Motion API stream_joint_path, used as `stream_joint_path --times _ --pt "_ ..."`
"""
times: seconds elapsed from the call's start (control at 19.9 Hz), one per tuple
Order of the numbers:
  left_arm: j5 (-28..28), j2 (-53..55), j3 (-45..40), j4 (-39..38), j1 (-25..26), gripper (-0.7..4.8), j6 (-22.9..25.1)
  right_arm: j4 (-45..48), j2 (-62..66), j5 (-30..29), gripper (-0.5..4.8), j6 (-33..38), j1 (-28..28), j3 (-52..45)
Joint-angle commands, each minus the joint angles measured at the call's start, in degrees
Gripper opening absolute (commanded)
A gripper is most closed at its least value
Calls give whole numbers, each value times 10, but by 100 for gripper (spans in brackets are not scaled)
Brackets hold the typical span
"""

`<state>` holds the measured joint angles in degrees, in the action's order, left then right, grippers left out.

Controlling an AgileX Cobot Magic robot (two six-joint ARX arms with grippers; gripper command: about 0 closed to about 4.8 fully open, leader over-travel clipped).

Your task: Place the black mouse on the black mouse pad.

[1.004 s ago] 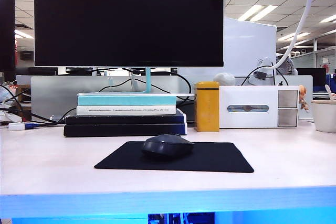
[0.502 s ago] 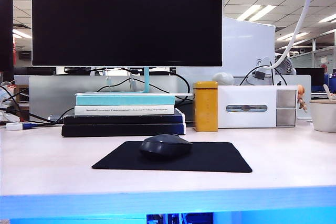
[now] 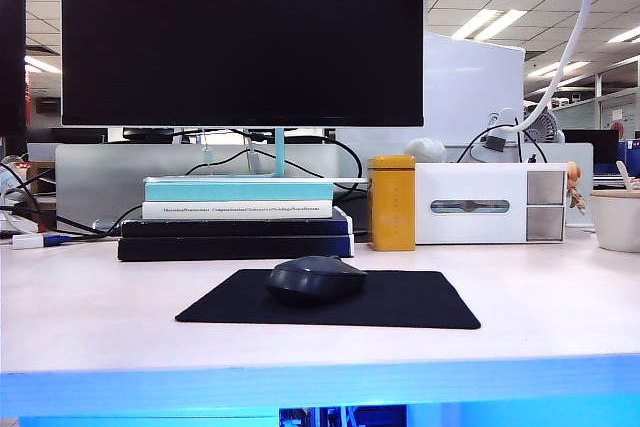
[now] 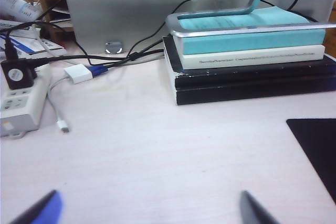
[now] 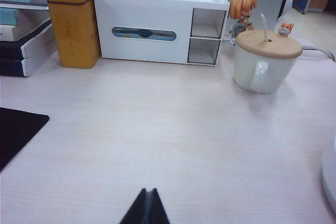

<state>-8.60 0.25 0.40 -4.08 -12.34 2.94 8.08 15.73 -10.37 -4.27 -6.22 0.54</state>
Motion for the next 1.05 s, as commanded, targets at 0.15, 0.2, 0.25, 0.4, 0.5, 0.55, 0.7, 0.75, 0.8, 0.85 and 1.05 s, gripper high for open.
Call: stream_joint_path --times 0.15,0.2,0.25,0.4,0.5,0.55,0.7,0.75,0.8,0.85,1.05 --pt "21 0 -1 -5 -1 -6 0 8 0 2 -1 7 0 -5" --pt "20 0 -1 -6 -1 -5 0 7 0 2 -1 7 0 -5" --pt "20 0 -1 -6 -1 -5 0 7 0 2 -1 7 0 -5" --pt "20 0 -1 -6 -1 -5 0 7 0 2 -1 7 0 -5" --pt "20 0 -1 -6 -1 -5 0 7 0 2 -1 7 0 -5" --pt "20 0 -1 -6 -1 -5 0 7 0 2 -1 7 0 -5" --pt "20 0 -1 -6 -1 -5 0 7 0 2 -1 7 0 -5" --pt "20 0 -1 -6 -1 -5 0 7 0 2 -1 7 0 -5" --pt "20 0 -1 -6 -1 -5 0 7 0 2 -1 7 0 -5" --pt "20 0 -1 -6 -1 -5 0 7 0 2 -1 7 0 -5" --pt "20 -1 -1 -6 -1 -5 0 7 0 2 -1 7 0 -5"
